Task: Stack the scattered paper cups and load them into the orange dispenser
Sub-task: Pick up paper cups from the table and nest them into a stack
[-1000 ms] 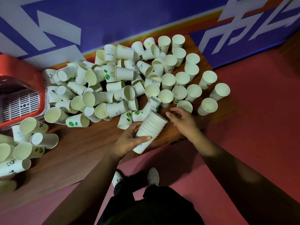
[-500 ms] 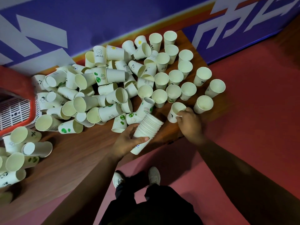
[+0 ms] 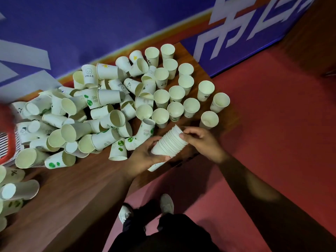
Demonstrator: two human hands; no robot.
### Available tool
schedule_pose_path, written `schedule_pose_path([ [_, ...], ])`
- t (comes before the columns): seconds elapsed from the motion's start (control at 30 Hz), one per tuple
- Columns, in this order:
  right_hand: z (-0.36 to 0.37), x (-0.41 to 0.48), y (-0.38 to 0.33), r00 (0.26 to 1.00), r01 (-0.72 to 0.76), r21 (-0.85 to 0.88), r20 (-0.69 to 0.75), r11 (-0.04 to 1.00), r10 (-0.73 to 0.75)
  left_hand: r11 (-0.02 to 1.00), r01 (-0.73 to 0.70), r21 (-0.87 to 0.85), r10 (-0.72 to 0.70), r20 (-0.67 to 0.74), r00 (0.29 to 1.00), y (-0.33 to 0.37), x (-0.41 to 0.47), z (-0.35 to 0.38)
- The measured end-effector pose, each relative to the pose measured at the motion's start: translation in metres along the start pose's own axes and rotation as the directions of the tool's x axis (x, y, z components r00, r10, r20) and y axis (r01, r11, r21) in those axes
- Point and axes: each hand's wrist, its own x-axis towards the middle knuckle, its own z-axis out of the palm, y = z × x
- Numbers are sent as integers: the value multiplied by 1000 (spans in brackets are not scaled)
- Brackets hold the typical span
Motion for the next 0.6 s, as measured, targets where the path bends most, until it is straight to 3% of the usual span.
schedule_pose_path([
  [0.13,6,1,0,999,-35,-6,7,999,35,999,12,-48,-12,3,1000,2,4,6],
  [0.2,-3,10,3,993,-63,5,-103,998,63,996,25,-81,-25,6,1000,0,7,7],
  [0.27,-21,24,18,951,-63,-232,-310,971,-13,996,30,-81,-29,8,1000,-1,11,7],
  [0.37,-47,40,48,895,-199,-603,-433,773,-107,998,31,-59,-30,19,999,0,15,10],
  [0.5,-60,46,76,921,-246,-770,-374,589,-105,998,35,-56,-34,19,999,1,17,15],
  [0.6,-62,49,84,937,-242,-800,-339,549,-81,998,50,-48,-49,12,999,2,18,15],
])
